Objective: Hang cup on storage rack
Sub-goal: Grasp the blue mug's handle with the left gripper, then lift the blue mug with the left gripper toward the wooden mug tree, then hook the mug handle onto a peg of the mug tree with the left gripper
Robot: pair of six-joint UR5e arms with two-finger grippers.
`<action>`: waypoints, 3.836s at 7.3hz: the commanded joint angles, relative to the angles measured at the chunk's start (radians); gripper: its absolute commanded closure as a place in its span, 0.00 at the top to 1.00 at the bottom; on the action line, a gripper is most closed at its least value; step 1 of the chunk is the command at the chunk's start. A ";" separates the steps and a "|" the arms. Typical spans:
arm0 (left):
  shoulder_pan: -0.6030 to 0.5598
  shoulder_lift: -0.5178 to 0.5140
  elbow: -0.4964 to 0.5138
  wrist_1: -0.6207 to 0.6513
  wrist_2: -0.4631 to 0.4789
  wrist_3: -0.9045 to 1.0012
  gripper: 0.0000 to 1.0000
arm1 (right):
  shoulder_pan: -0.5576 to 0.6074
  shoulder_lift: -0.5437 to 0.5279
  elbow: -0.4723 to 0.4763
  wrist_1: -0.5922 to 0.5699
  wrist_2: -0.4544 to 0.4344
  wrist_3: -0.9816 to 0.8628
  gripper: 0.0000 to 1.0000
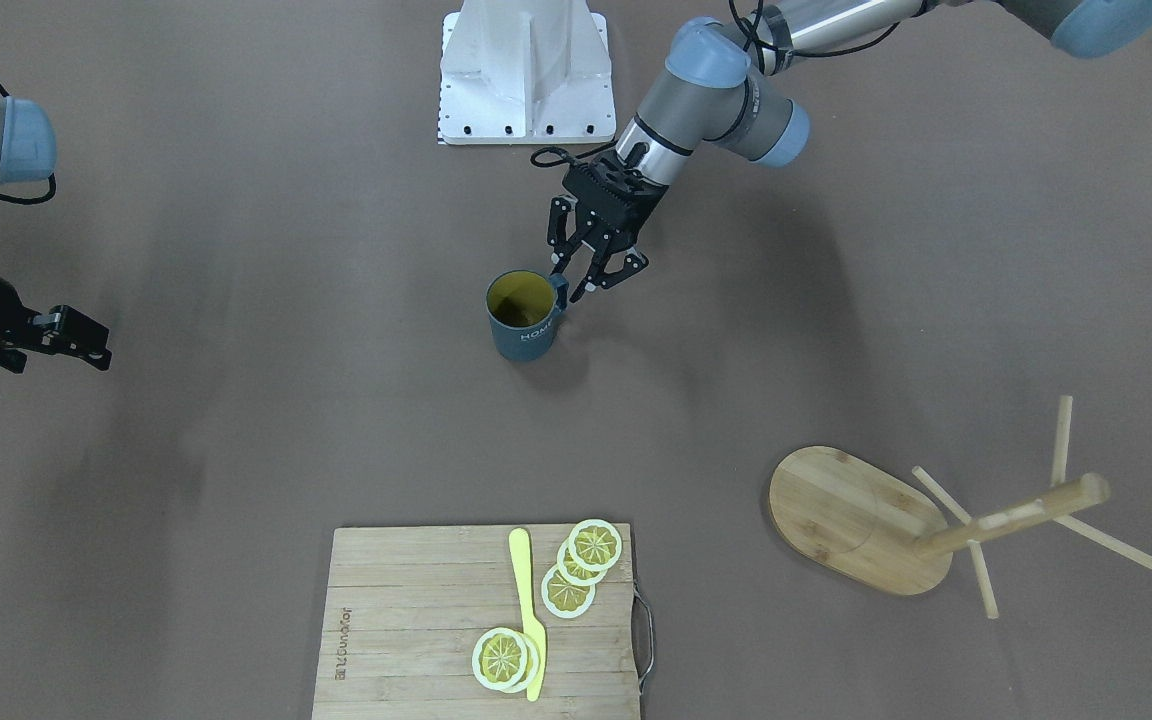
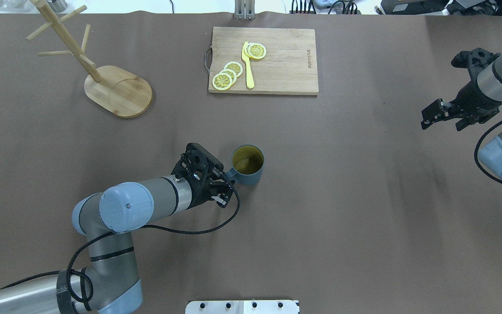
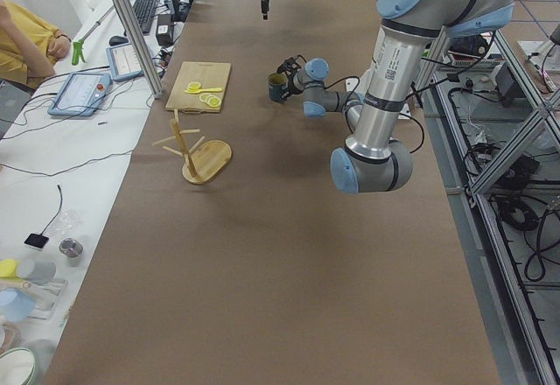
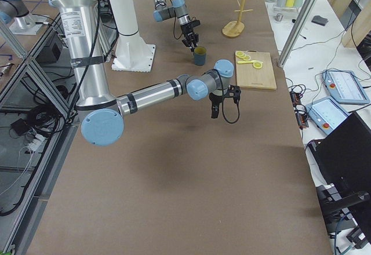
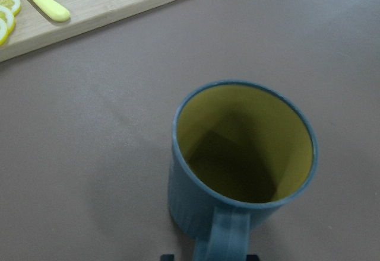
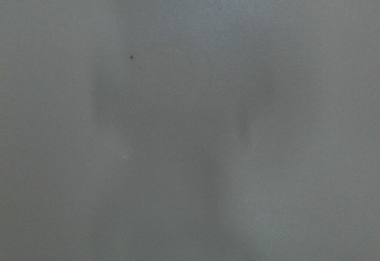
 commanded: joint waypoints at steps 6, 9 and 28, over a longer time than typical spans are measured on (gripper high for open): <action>0.006 0.094 -0.065 -0.209 -0.002 -0.442 0.00 | 0.024 0.001 0.001 0.000 0.004 0.000 1.00; -0.162 0.113 -0.059 -0.313 -0.053 -0.927 0.00 | 0.028 -0.005 0.009 0.002 0.001 0.000 1.00; -0.609 0.113 0.420 -1.143 -0.125 -2.394 0.00 | 0.046 -0.025 0.060 0.002 0.000 0.011 1.00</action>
